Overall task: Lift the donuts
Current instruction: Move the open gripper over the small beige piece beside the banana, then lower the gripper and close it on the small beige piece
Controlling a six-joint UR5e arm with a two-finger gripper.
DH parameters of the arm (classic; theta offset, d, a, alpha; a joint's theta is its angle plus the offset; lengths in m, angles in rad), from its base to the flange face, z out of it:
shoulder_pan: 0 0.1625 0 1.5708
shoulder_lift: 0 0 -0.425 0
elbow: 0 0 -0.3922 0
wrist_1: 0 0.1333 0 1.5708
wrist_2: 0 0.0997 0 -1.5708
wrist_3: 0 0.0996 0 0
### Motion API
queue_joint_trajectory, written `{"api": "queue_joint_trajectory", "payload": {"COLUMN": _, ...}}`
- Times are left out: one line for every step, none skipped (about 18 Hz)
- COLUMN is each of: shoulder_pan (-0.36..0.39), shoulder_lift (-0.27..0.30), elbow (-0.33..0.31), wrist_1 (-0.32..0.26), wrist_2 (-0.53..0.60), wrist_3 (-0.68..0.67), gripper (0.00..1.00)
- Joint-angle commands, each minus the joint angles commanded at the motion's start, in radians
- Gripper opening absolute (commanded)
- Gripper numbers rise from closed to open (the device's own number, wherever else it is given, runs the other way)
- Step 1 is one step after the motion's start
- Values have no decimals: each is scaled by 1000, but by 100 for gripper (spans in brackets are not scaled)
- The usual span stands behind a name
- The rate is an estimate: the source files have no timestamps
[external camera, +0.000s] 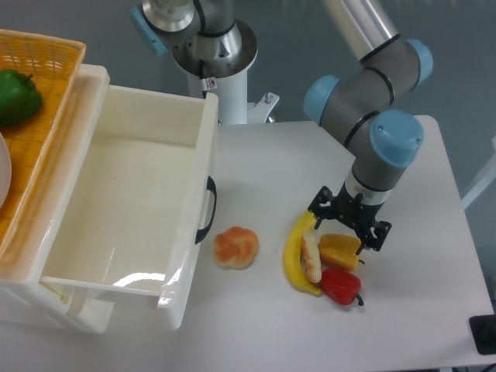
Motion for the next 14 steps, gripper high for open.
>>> {"api": "queue_joint_trajectory", "payload": {"shoulder_pan": -14, "shoulder_lift": -3, "elbow": -3, "wrist_1": 0, "wrist_2": 0, "wrist_3": -29, "gripper": 100}}
{"api": "queue_joint_trajectory", "payload": {"shoulder_pan": -25, "shoulder_lift": -9, "elbow": -5, "wrist_1": 0, "wrist_2": 2, "wrist_3": -52, "gripper": 100}}
{"api": "queue_joint_trajectory", "payload": {"shoulder_pan": -34, "shoulder_lift": -12, "elbow": -5, "wrist_1": 0, "wrist_2": 3, "wrist_3": -69, "gripper": 100}}
{"api": "queue_joint_trajectory", "payload": {"shoulder_pan": -43, "shoulder_lift": -23, "elbow": -5, "wrist_1": 2, "wrist_2": 5, "wrist_3": -86, "gripper": 100}}
{"api": "queue_joint_trajectory", "payload": {"shoulder_pan": -46, "shoulder_lift": -26, "elbow": -5, "wrist_1": 2, "wrist_2": 5, "wrist_3": -101, "gripper": 100}}
{"api": "queue_joint_trajectory", "payload": {"shoulder_pan": -46, "shoulder_lift": -28, "elbow": -5, "wrist_1": 3, "wrist_2": 5, "wrist_3": -109, "gripper": 100}}
{"api": "queue_joint_trajectory", "payload": {"shoulder_pan": -46, "shoulder_lift": -29, "elbow": -5, "wrist_1": 5, "wrist_2": 3, "wrist_3": -111, "gripper": 100}}
{"api": "queue_joint_trajectory", "payload": {"shoulder_pan": -46, "shoulder_lift": -29, "elbow": -3, "wrist_1": 5, "wrist_2": 3, "wrist_3": -108, "gripper": 100}}
{"api": "queue_joint_trajectory", "payload": {"shoulder_pan": -46, "shoulder_lift": -32, "elbow": -3, "wrist_1": 5, "wrist_2": 3, "wrist_3": -108, "gripper": 100}}
{"api": "queue_joint_trajectory", "payload": {"shoulder_pan": -46, "shoulder_lift": -34, "elbow": -3, "wrist_1": 6, "wrist_2": 3, "wrist_3": -106, "gripper": 100}}
{"api": "queue_joint_trajectory", "payload": {"shoulder_pan": -45, "shoulder_lift": -35, "elbow": -2, "wrist_1": 8, "wrist_2": 5, "wrist_3": -108, "gripper": 100}}
{"api": "queue_joint_trajectory", "payload": {"shoulder_pan": -45, "shoulder_lift": -38, "elbow": 3, "wrist_1": 8, "wrist_2": 5, "wrist_3": -111, "gripper": 100}}
{"api": "queue_joint_trajectory", "payload": {"shoulder_pan": -45, "shoulder_lift": -41, "elbow": 6, "wrist_1": 9, "wrist_2": 6, "wrist_3": -121, "gripper": 100}}
{"api": "queue_joint_trajectory", "payload": {"shoulder_pan": -45, "shoulder_lift": -48, "elbow": 9, "wrist_1": 11, "wrist_2": 9, "wrist_3": -141, "gripper": 98}}
